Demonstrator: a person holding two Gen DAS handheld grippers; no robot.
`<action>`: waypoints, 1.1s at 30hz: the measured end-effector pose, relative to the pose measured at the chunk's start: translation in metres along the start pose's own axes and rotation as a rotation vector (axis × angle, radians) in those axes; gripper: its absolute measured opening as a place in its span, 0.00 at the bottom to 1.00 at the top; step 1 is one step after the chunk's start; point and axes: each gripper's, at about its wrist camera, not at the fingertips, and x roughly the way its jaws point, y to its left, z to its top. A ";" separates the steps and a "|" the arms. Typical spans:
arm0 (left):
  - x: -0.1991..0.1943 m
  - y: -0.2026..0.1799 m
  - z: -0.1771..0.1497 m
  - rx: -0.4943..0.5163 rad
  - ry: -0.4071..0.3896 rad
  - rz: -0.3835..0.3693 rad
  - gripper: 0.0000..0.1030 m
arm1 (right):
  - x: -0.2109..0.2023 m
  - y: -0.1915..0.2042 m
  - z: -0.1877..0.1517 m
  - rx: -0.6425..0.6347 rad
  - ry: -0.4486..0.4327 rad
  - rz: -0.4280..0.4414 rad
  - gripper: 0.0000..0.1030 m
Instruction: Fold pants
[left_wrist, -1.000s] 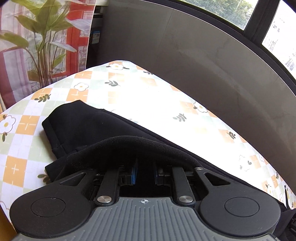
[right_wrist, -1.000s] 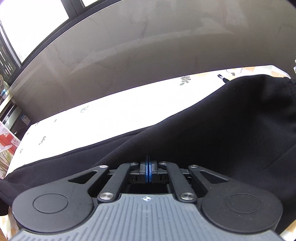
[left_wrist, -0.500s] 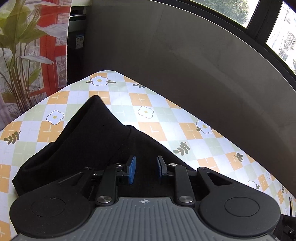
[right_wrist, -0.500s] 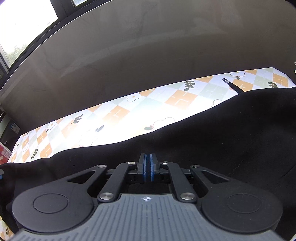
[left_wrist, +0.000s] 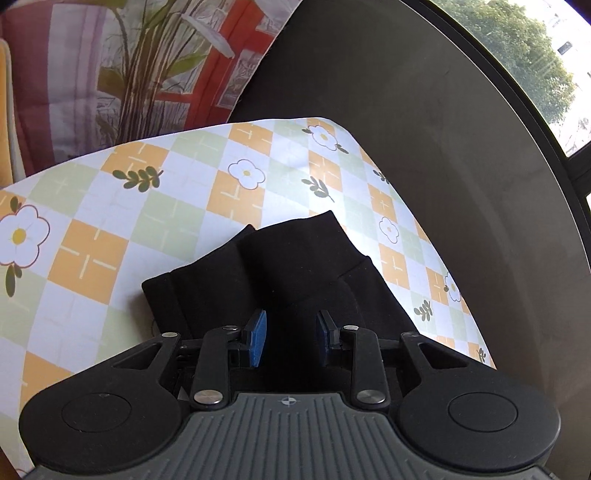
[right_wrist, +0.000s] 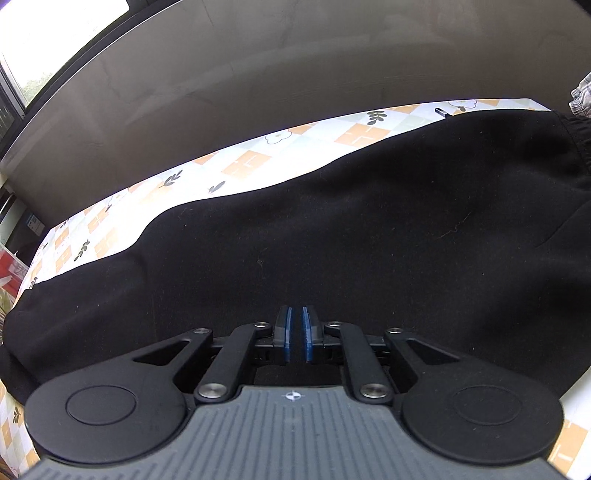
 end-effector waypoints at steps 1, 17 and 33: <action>0.004 0.007 0.001 -0.048 0.010 -0.007 0.30 | 0.000 0.001 -0.003 0.000 0.007 -0.002 0.10; 0.044 -0.012 0.003 -0.038 0.008 -0.069 0.58 | -0.013 -0.003 -0.022 0.047 0.020 -0.072 0.10; -0.044 -0.028 -0.010 0.022 -0.153 -0.057 0.11 | -0.046 -0.018 -0.044 0.064 -0.008 -0.062 0.10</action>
